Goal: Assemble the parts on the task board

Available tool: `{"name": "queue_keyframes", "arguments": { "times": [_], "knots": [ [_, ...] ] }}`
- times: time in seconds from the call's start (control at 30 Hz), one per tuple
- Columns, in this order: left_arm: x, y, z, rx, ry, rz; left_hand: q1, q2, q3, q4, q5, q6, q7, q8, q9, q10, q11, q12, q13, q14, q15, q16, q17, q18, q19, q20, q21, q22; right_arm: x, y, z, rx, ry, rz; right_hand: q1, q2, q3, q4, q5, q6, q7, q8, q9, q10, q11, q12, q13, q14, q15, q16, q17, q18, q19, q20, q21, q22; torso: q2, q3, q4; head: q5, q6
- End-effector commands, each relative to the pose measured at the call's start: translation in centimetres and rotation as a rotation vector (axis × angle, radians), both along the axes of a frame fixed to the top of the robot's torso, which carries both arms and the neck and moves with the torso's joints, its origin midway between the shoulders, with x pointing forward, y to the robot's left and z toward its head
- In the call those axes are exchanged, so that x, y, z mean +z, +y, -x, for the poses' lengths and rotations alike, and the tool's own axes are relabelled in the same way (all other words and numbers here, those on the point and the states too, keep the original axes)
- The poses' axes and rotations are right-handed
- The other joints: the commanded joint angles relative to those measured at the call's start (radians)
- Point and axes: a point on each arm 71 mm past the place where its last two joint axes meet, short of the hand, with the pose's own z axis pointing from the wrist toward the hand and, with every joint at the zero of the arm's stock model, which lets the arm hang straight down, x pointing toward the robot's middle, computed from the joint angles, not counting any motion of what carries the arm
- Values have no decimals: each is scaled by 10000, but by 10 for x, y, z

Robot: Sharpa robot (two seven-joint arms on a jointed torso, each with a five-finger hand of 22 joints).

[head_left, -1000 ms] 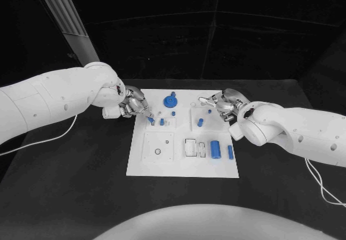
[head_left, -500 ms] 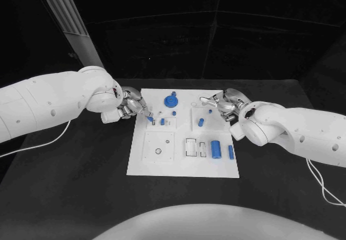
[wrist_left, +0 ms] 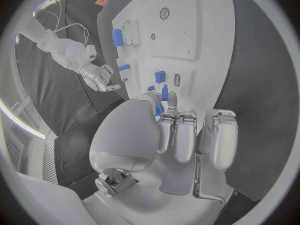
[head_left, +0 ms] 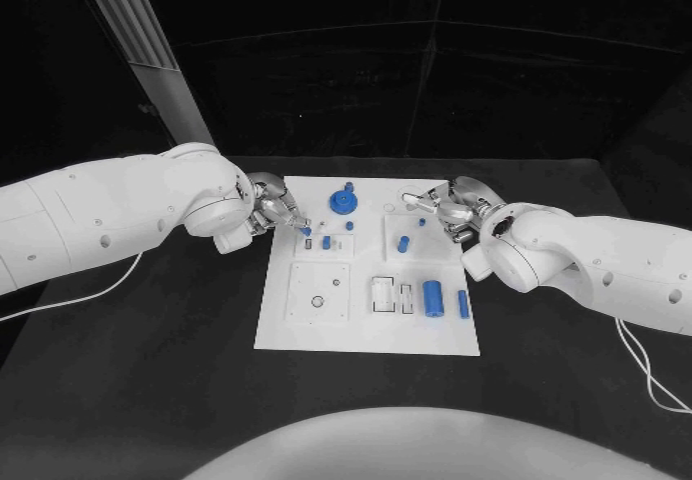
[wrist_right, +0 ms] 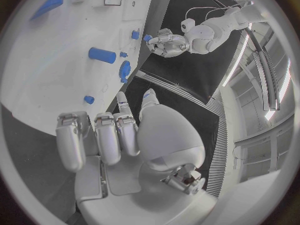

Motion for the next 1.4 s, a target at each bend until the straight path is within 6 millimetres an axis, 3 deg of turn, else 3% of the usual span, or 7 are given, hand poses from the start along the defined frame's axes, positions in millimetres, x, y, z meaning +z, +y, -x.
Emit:
{"name": "queue_keyframes", "arguments": {
  "times": [0.03,0.3,0.73,1.4],
  "knots": [
    [2,2,-2,407,-713,-251,73,2,352,-298,25,-72,22,69,6,1041,-15,8,2606,1056,-64,31,2634,-38,978,-58,-27,2595,2,1,0,41,-126,-18,21,42,-48,3,54,-47,-11,42,10,1041,55,25,2621,1041,-9,24,2635,-74,1036,40,33,2635,-4,2,6,12,-15],
    [-1,3,2,324,-1084,-594,54,9,428,-256,32,-100,38,94,29,1041,0,8,2606,1056,-58,31,2634,-31,956,-56,-43,2586,2,0,0,25,-168,-24,21,42,-48,3,54,-47,-11,42,10,1041,55,25,2621,1041,-9,24,2635,-74,1036,40,33,2635,-6,-3,12,119,-42],
    [-2,1,8,-7,-1632,-989,43,-2,466,-232,33,-123,46,102,38,1041,8,8,2606,1056,-54,31,2634,-29,950,-54,-48,2584,3,0,0,3,-237,-35,21,42,-48,3,54,-47,-11,42,10,1041,55,25,2621,1041,-9,24,2635,-74,1036,40,33,2635,-9,0,5,461,-146],
    [-8,-7,13,-304,-1286,-1166,-65,-32,565,-69,16,-146,54,140,62,1041,17,8,2606,1056,-31,31,2634,-24,934,-42,-60,2577,3,-1,0,-15,-245,-29,69,71,-89,6,69,-66,-10,71,9,1041,56,25,2621,1041,-10,24,2635,-74,1036,40,33,2635,1,-3,-4,389,-171]
  ]
}}
